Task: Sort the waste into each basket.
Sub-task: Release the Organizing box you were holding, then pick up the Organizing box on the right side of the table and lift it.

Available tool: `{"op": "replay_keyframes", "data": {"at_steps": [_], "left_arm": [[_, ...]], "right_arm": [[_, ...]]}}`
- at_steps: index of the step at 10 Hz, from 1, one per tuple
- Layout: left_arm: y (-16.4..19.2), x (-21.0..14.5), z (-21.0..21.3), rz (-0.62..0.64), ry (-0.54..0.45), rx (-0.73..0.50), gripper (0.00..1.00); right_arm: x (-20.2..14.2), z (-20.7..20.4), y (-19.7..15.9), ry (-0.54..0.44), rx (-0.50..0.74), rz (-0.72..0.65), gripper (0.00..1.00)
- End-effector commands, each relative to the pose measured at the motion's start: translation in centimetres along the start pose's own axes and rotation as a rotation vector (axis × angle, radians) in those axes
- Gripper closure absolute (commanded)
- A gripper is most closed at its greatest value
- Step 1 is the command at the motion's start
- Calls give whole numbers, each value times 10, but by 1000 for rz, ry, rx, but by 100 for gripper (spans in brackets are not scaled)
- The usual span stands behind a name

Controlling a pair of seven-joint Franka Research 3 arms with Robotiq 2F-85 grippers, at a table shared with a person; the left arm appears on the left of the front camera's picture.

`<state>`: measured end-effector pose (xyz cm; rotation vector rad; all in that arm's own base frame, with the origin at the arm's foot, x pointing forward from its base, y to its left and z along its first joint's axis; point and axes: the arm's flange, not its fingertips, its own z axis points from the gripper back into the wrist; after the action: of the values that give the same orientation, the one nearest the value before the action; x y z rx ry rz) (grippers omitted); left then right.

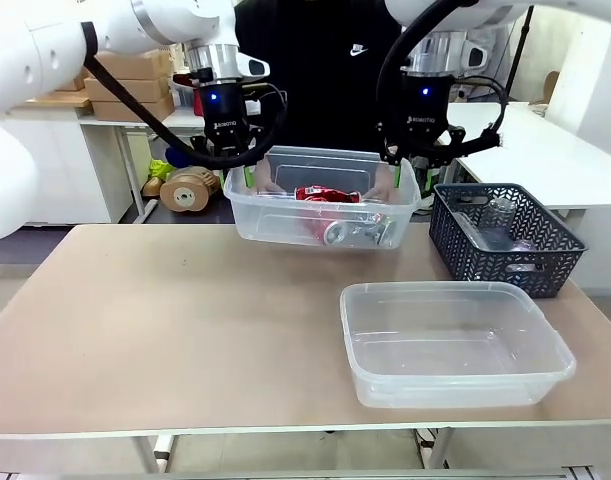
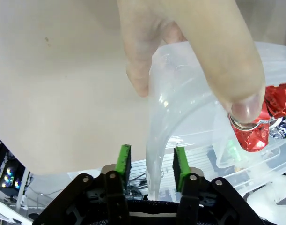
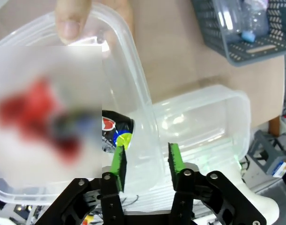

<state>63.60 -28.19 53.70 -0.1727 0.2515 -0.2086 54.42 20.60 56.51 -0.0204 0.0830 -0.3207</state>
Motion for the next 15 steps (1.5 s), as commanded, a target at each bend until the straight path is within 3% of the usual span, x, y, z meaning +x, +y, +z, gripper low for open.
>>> {"op": "replay_keyframes", "data": {"at_steps": [1, 2, 6, 7, 8, 9, 15], "left_arm": [[1, -11, 0, 17, -14, -11, 11], [1, -12, 0, 18, -15, -8, 0], [6, -24, 8, 5, -80, -66, 0], [5, -24, 10, -1, -76, -69, 0], [0, -4, 17, 0, -58, -32, 0], [0, -4, 17, 0, -58, -32, 0], [0, -4, 17, 0, -58, -32, 0]], "right_arm": [[-10, -7, -7, -35, 27, -20, 0], [-11, -7, -8, -49, 44, -17, 0], [-12, -10, -12, -67, 74, -4, 0], [-12, -11, -12, -61, 71, -9, 0], [-9, -16, -5, -41, -19, -29, 0], [-8, -5, -4, -61, 40, -3, 0], [-8, -5, -4, -61, 40, -3, 0]]}}
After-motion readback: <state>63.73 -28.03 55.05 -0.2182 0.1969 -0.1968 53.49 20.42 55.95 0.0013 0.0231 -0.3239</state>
